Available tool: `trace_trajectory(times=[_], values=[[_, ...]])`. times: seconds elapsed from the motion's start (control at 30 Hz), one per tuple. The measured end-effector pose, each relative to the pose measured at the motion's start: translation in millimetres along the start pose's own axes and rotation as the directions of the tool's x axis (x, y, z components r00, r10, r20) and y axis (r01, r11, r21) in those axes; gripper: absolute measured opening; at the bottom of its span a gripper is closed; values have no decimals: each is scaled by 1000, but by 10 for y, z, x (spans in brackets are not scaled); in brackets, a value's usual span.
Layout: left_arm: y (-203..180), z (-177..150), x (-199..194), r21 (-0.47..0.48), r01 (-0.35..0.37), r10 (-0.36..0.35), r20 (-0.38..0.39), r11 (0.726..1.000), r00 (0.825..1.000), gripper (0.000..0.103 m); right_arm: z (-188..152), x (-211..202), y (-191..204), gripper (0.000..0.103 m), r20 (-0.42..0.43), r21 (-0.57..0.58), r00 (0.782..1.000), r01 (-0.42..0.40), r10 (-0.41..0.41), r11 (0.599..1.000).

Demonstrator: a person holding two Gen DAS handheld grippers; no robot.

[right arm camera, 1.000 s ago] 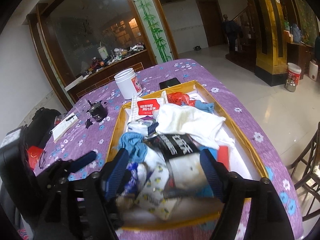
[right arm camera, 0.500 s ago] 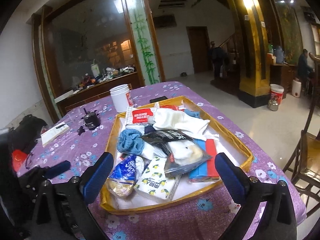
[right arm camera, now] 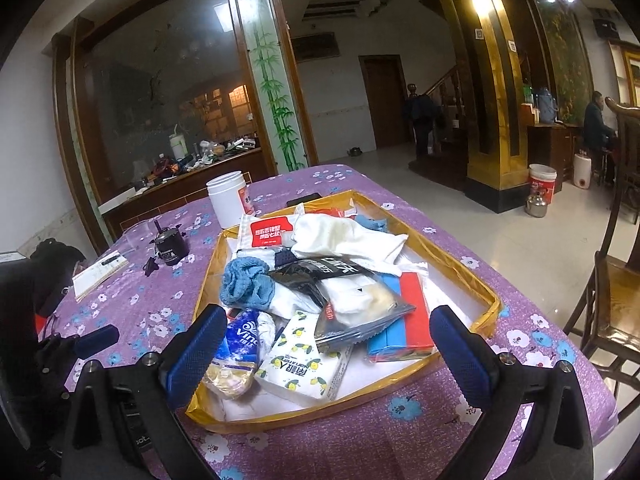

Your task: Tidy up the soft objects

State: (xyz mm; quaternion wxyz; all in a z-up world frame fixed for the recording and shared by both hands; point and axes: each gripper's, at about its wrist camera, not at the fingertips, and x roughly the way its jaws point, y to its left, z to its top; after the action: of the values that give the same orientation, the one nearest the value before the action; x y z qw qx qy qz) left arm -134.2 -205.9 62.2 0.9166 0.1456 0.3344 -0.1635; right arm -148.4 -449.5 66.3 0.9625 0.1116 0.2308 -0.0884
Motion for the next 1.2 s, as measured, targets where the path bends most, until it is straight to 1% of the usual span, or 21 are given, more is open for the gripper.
trace_trajectory(times=[0.1, 0.23, 0.53, 1.2], values=[[-35, -17, -50, 13, -28, 28, 18, 1000, 999, 83, -4, 15, 5, 102, -8, 2, 1000, -5, 5, 1000], [-75, -24, -79, 35, -40, 38, 33, 999, 999, 83, -9, 14, 13, 102, -6, -2, 1000, -6, 6, 1000], [-79, -11, -71, 38, -31, 31, 21, 999, 999, 83, -14, 30, 12, 102, -16, -2, 1000, -5, 5, 1000], [-83, -19, -70, 43, -33, 32, 23, 999, 999, 83, -11, 47, 22, 102, -19, -9, 1000, -3, 2, 1000]])
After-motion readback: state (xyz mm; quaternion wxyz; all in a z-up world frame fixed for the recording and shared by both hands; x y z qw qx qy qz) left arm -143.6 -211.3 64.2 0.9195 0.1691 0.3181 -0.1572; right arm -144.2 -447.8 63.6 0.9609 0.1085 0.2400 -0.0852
